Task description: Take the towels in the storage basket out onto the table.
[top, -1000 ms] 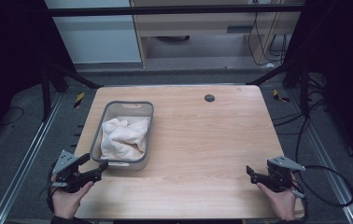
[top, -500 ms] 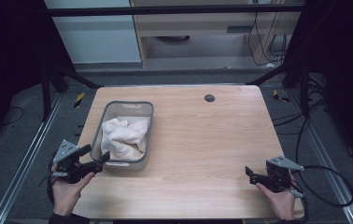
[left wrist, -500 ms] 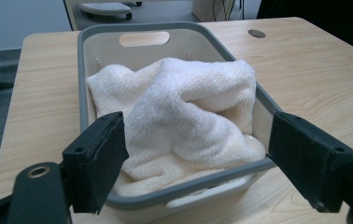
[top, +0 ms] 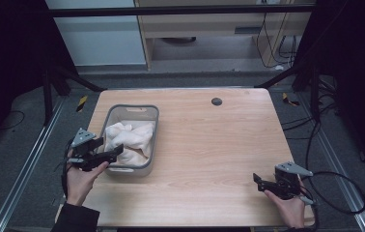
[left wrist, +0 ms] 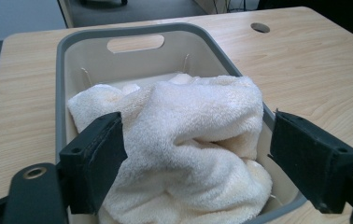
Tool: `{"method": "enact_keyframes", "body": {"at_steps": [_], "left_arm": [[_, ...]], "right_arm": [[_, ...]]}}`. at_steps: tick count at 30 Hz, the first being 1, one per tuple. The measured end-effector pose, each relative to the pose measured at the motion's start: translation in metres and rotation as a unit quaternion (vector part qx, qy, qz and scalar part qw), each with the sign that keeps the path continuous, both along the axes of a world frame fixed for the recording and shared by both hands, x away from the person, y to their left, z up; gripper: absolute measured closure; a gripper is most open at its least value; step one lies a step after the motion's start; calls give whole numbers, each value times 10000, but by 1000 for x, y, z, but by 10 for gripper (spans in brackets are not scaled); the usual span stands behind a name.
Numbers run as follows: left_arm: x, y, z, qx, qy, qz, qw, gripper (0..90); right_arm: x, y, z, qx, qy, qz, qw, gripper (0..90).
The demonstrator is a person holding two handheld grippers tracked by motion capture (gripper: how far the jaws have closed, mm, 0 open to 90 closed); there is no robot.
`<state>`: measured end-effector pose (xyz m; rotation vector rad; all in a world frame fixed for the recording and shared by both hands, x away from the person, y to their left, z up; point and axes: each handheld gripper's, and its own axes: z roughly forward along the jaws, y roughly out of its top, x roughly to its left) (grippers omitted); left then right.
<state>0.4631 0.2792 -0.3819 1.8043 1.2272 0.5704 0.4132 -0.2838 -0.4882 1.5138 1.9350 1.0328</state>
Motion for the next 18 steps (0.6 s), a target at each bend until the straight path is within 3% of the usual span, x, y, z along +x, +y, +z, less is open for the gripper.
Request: {"method": "enact_keyframes", "body": {"at_steps": [9, 18], "left_arm": [[20, -11, -10, 136, 321, -45, 9994, 149], [31, -6, -24, 338, 571, -135, 9977, 130]], "right_arm": [[1, 1, -1, -27, 84, 50, 9999, 100], [3, 1, -3, -91, 119, 102, 9998, 89]]}}
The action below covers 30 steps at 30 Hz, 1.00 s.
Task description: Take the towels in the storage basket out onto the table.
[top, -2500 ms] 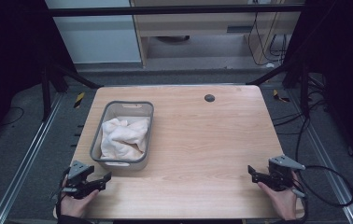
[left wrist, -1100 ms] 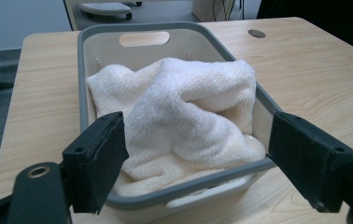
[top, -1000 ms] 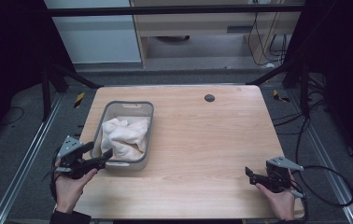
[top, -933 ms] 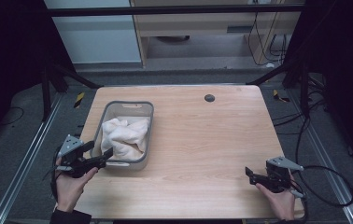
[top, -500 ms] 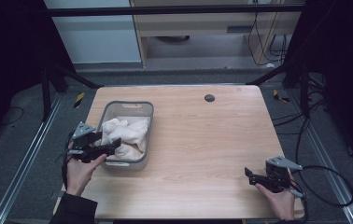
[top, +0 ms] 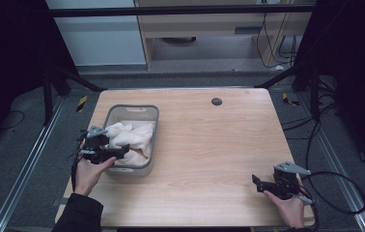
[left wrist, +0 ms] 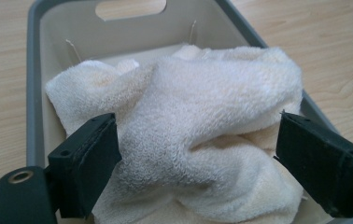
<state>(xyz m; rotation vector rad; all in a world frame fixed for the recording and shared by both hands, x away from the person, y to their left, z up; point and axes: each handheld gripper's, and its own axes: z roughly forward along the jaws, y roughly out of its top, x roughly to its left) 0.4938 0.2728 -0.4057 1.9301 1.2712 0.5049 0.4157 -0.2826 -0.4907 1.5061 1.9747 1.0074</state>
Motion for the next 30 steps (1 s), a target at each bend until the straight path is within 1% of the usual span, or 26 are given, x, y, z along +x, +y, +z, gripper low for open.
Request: {"method": "enact_keyframes", "body": {"at_steps": [2, 4, 5, 8, 10, 11, 14, 15, 17, 20, 22, 25, 28, 30], "left_arm": [[2, 1, -4, 76, 55, -70, 9999, 133], [3, 2, -7, 79, 75, -96, 9999, 136], [4, 3, -9, 73, 71, -100, 9999, 148], [7, 4, -13, 74, 117, -92, 9999, 157], [9, 4, -16, 150, 156, -96, 9997, 168], [10, 4, -17, 150, 178, -90, 9997, 169], [13, 3, -22, 187, 232, -89, 9995, 184], [14, 2, -22, 246, 249, -102, 9993, 192], [14, 0, -22, 330, 263, -107, 9991, 228], [16, -1, -22, 415, 362, -102, 9984, 305], [18, -2, -22, 521, 473, -99, 9975, 354], [20, -3, -21, 634, 557, -85, 9964, 448], [21, -5, -21, 696, 621, -31, 9956, 532], [22, -6, -20, 744, 633, -12, 9952, 571]], "right_arm": [[0, 0, 0, -17, 5, 15, 10000, 86], [0, 0, -1, -39, 13, 25, 10000, 85], [1, 1, -1, -22, 54, 26, 10000, 82], [1, 1, -1, -44, 75, 42, 10000, 78], [1, 2, -2, -36, 122, 40, 9999, 76], [2, 1, -2, -75, 104, 60, 9999, 76], [2, 2, -2, -81, 126, 57, 9999, 75], [2, 2, -2, -90, 128, 64, 9999, 75], [2, 2, -2, -91, 133, 70, 9998, 75], [2, 2, -2, -70, 156, 74, 9998, 75], [2, 2, -3, -95, 154, 84, 9998, 75], [2, 2, -3, -101, 168, 89, 9998, 75], [2, 2, -3, -103, 174, 96, 9998, 75], [2, 2, -3, -105, 182, 100, 9997, 75]]}}
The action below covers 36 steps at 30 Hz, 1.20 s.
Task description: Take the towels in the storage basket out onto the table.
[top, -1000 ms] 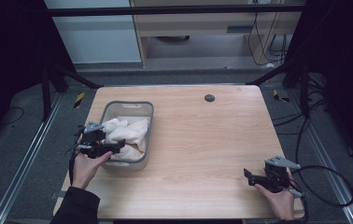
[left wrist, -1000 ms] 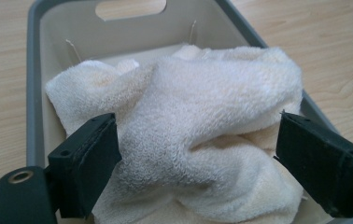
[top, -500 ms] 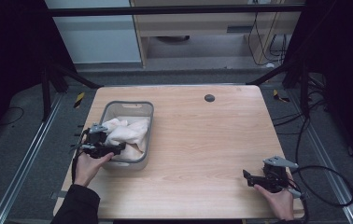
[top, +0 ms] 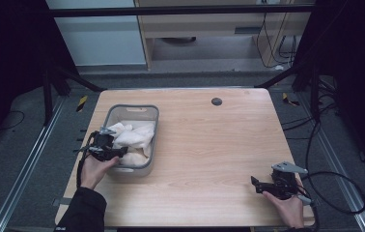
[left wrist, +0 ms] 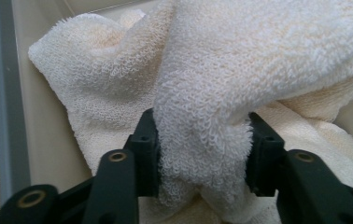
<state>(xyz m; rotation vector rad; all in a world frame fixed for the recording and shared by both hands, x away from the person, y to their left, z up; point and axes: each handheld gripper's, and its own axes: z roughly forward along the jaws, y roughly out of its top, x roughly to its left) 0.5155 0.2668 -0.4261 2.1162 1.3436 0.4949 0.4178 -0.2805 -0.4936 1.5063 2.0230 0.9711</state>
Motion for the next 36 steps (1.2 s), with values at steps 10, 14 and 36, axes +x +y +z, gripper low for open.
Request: {"method": "enact_keyframes", "body": {"at_steps": [10, 14, 36], "left_arm": [[-6, 1, 16, -119, -82, 2, 9999, 637], [-9, 1, 28, -178, -204, 12, 9996, 640], [-23, 5, 90, -499, -671, -44, 9965, 649]], "right_arm": [[0, 0, 0, -11, 32, 22, 10000, 77], [0, 0, 0, -3, 28, 19, 10000, 77], [1, 1, -1, -108, 38, 30, 9999, 78]]}}
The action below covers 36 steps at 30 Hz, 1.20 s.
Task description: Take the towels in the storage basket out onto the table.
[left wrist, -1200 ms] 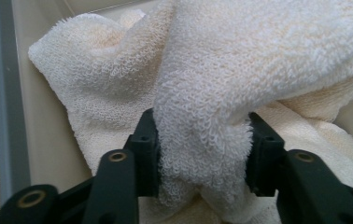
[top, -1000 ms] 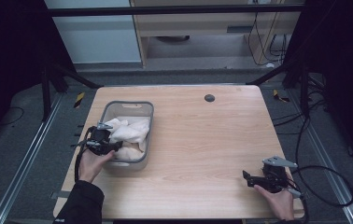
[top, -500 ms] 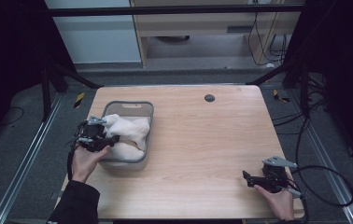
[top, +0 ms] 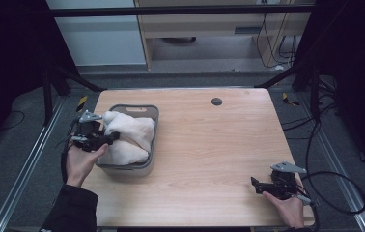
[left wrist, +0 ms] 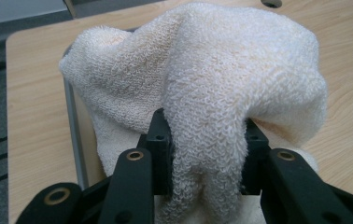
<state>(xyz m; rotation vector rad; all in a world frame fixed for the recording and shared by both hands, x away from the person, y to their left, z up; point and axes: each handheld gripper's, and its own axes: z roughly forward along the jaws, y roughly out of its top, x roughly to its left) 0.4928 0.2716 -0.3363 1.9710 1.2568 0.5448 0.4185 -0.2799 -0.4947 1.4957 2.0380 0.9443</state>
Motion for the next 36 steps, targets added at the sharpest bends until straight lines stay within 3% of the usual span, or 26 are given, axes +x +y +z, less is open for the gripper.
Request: {"method": "enact_keyframes", "body": {"at_steps": [8, 22, 36], "left_arm": [[-8, -1, 26, 13, -188, -101, 9998, 652], [-23, -2, 55, -189, -471, -313, 9982, 652], [-38, -27, 77, -297, -723, -712, 9944, 651]], "right_arm": [[0, 0, 0, 27, 24, 7, 10000, 78], [0, 0, 0, 22, 29, 18, 10000, 78], [-1, 0, 1, 23, 6, 25, 10000, 79]]}}
